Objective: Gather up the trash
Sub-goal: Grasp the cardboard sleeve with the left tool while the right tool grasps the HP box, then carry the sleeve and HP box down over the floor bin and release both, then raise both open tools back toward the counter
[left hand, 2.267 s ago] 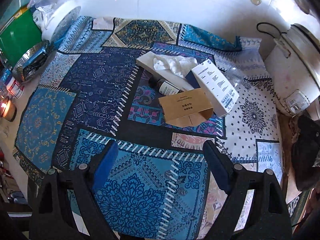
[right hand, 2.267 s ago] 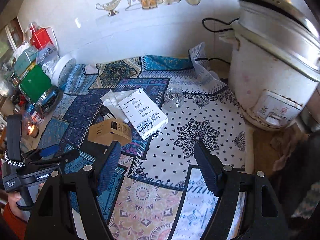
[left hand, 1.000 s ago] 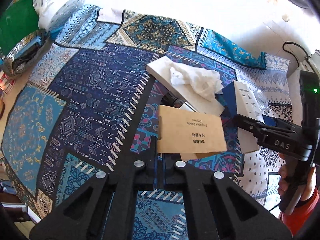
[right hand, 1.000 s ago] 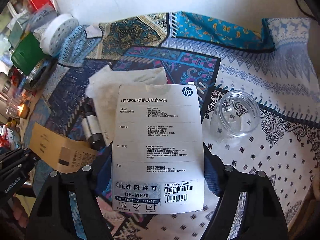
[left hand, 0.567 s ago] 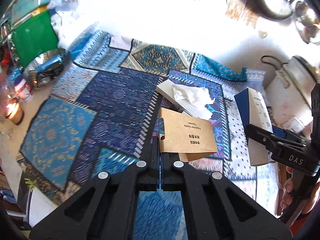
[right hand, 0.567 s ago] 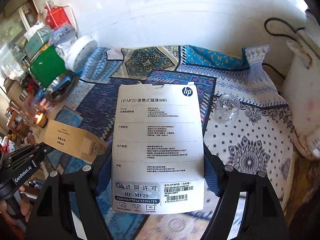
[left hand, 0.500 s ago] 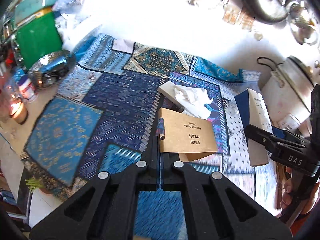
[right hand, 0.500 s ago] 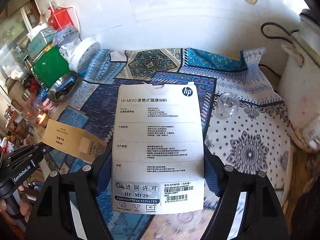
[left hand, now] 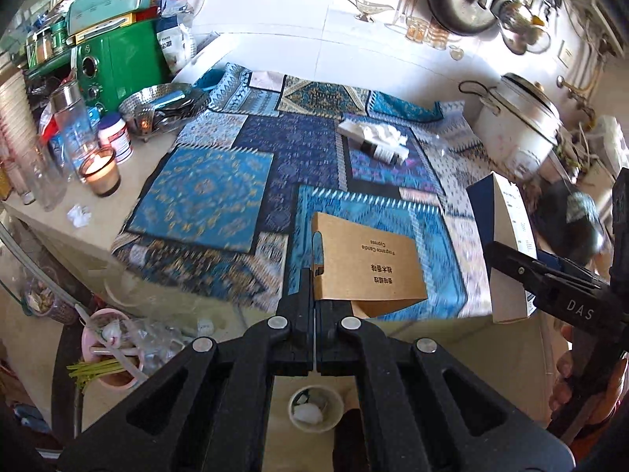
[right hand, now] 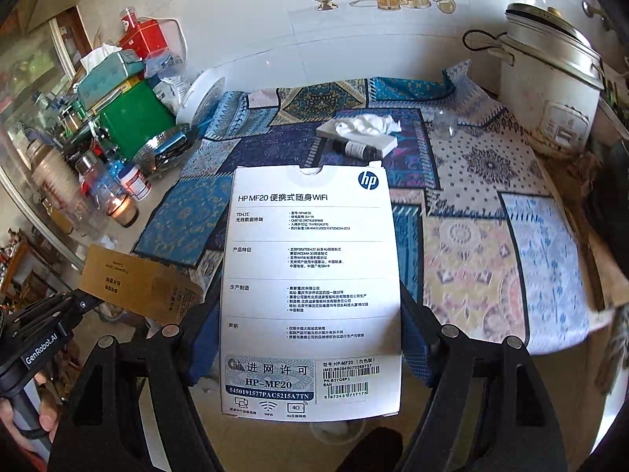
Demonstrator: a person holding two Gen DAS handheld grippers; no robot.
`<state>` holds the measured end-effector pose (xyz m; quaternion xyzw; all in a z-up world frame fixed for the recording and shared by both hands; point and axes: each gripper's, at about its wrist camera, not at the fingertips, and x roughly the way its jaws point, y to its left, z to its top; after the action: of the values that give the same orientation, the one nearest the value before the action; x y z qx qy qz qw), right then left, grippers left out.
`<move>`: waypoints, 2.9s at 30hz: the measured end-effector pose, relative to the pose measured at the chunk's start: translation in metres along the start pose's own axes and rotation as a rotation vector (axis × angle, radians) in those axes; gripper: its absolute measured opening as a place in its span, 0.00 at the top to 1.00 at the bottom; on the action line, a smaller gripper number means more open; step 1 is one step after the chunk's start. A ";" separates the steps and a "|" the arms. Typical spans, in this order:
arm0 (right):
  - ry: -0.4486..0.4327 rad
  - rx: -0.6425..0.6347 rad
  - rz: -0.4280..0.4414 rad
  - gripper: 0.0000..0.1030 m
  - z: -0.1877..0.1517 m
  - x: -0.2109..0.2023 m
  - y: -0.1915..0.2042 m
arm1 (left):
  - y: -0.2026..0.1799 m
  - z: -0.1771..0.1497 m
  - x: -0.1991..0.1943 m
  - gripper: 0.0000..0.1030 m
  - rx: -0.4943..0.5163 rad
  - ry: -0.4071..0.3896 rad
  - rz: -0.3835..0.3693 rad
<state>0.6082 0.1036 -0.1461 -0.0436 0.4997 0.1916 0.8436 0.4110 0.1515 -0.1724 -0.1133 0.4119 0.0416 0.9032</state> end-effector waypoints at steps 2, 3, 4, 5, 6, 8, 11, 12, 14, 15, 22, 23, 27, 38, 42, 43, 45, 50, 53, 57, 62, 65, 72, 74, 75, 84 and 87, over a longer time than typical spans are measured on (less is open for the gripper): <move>0.022 0.013 -0.006 0.28 -0.021 -0.004 0.009 | 0.006 -0.017 -0.005 1.00 0.013 0.030 -0.003; 0.036 0.019 -0.007 0.28 -0.031 -0.005 0.013 | 0.008 -0.024 -0.006 1.00 0.018 0.046 -0.005; 0.052 0.025 -0.006 0.28 -0.040 -0.005 0.015 | 0.010 -0.031 -0.006 1.00 0.024 0.063 -0.006; 0.067 0.027 -0.008 0.28 -0.050 -0.004 0.017 | 0.011 -0.041 -0.005 1.00 0.029 0.082 -0.007; 0.081 0.026 -0.014 0.28 -0.058 -0.004 0.019 | 0.012 -0.050 -0.004 1.00 0.033 0.102 -0.009; 0.111 0.026 -0.023 0.28 -0.075 0.000 0.020 | 0.012 -0.067 0.004 1.00 0.033 0.138 -0.013; 0.162 0.045 -0.020 0.28 -0.101 0.013 0.013 | 0.013 -0.096 0.023 1.00 0.023 0.202 -0.017; 0.178 0.053 -0.020 0.28 -0.110 0.018 0.010 | 0.013 -0.107 0.032 1.00 0.017 0.227 -0.017; 0.210 0.064 -0.020 0.28 -0.128 0.032 0.001 | 0.012 -0.128 0.050 1.00 0.008 0.269 -0.017; 0.226 0.068 -0.021 0.28 -0.139 0.039 -0.003 | 0.011 -0.141 0.062 1.00 0.006 0.292 -0.012; 0.357 0.119 -0.021 0.28 -0.226 0.117 -0.058 | 0.004 -0.228 0.169 1.00 -0.016 0.430 0.021; 0.379 0.124 -0.025 0.28 -0.240 0.132 -0.067 | 0.003 -0.243 0.189 1.00 -0.016 0.445 0.028; 0.451 0.140 -0.028 0.28 -0.296 0.191 -0.098 | 0.004 -0.301 0.262 1.00 -0.021 0.509 0.041; 0.587 0.106 -0.027 0.28 -0.423 0.350 -0.137 | 0.031 -0.439 0.439 1.00 -0.049 0.663 -0.005; 0.614 0.129 0.032 0.28 -0.445 0.384 -0.141 | 0.041 -0.478 0.481 1.00 -0.053 0.713 -0.012; 0.627 0.128 0.040 0.28 -0.448 0.390 -0.141 | 0.043 -0.487 0.488 1.00 -0.055 0.724 -0.014; 0.646 0.128 0.065 0.28 -0.456 0.405 -0.140 | 0.045 -0.500 0.495 1.00 -0.060 0.742 -0.033; 0.672 0.125 0.092 0.28 -0.469 0.425 -0.137 | 0.053 -0.518 0.501 0.97 -0.057 0.750 -0.053; 0.690 0.114 0.095 0.27 -0.469 0.429 -0.138 | 0.058 -0.520 0.499 0.88 -0.099 0.735 -0.075; 0.727 0.169 0.112 0.27 -0.470 0.430 -0.150 | 0.058 -0.513 0.490 0.87 -0.109 0.707 -0.095; 0.763 0.191 0.114 0.27 -0.468 0.432 -0.150 | 0.053 -0.498 0.470 0.87 -0.080 0.677 -0.059; 0.757 0.185 0.106 0.27 -0.461 0.425 -0.140 | 0.052 -0.484 0.454 0.87 -0.074 0.657 -0.052; 0.696 0.163 0.095 0.27 -0.408 0.355 -0.118 | 0.033 -0.427 0.385 0.87 -0.060 0.610 -0.049; 0.660 0.160 0.092 0.27 -0.379 0.320 -0.112 | 0.027 -0.402 0.357 0.87 -0.048 0.587 -0.052; 0.638 0.155 0.090 0.27 -0.365 0.302 -0.108 | 0.022 -0.386 0.337 0.87 -0.041 0.571 -0.056; 0.354 0.135 0.056 0.27 -0.216 0.110 -0.059 | -0.008 -0.242 0.160 0.81 0.009 0.366 -0.065; 0.254 0.120 0.025 0.27 -0.177 0.049 -0.041 | -0.015 -0.191 0.096 0.78 0.018 0.278 -0.071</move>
<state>0.4981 0.0324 -0.2811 -0.0111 0.6136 0.1647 0.7722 0.3360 0.0899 -0.3638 -0.1245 0.5293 -0.0103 0.8392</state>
